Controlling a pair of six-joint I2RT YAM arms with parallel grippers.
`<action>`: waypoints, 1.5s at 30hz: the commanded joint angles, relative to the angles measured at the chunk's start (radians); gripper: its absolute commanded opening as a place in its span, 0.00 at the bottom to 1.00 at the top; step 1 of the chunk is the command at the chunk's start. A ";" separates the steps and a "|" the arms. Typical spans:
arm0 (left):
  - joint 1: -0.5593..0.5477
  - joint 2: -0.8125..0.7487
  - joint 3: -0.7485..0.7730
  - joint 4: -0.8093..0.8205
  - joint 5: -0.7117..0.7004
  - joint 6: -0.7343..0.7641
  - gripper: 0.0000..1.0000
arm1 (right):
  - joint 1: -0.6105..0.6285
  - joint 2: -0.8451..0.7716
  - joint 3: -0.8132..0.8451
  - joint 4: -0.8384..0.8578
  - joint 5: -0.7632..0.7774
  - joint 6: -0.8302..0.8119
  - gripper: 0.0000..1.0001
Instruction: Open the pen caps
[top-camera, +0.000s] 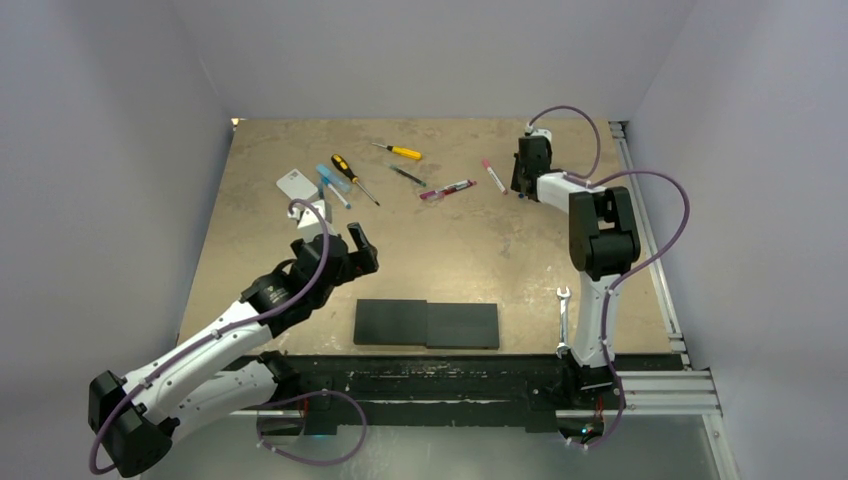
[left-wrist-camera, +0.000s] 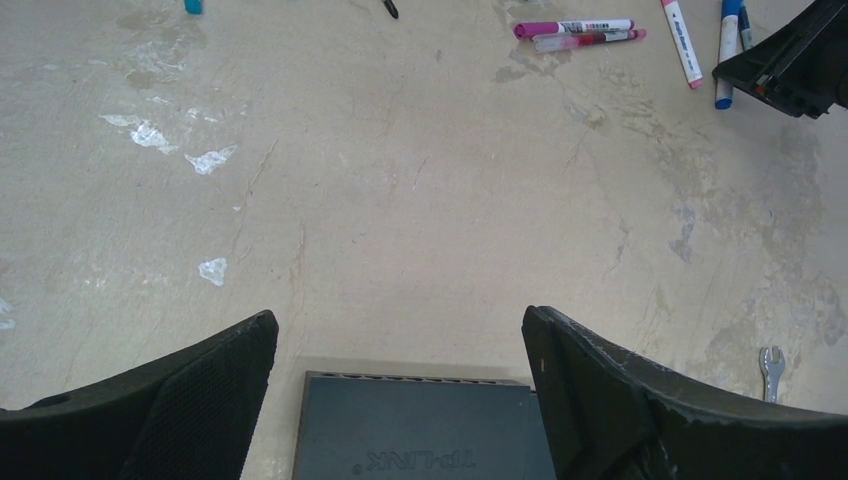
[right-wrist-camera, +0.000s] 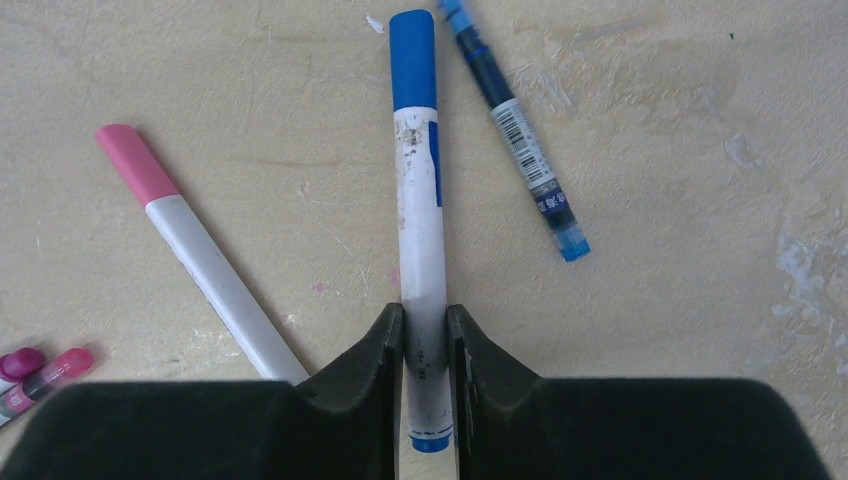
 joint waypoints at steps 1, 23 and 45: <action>0.004 -0.021 -0.001 -0.002 -0.013 -0.014 0.92 | 0.002 0.013 0.026 -0.057 -0.028 -0.002 0.17; 0.004 -0.057 -0.005 0.011 -0.007 -0.020 0.92 | 0.185 -0.543 -0.289 0.004 -0.040 0.210 0.00; 0.003 0.026 -0.010 0.044 0.009 -0.027 0.92 | 0.364 -0.617 -0.660 0.000 -0.044 0.277 0.00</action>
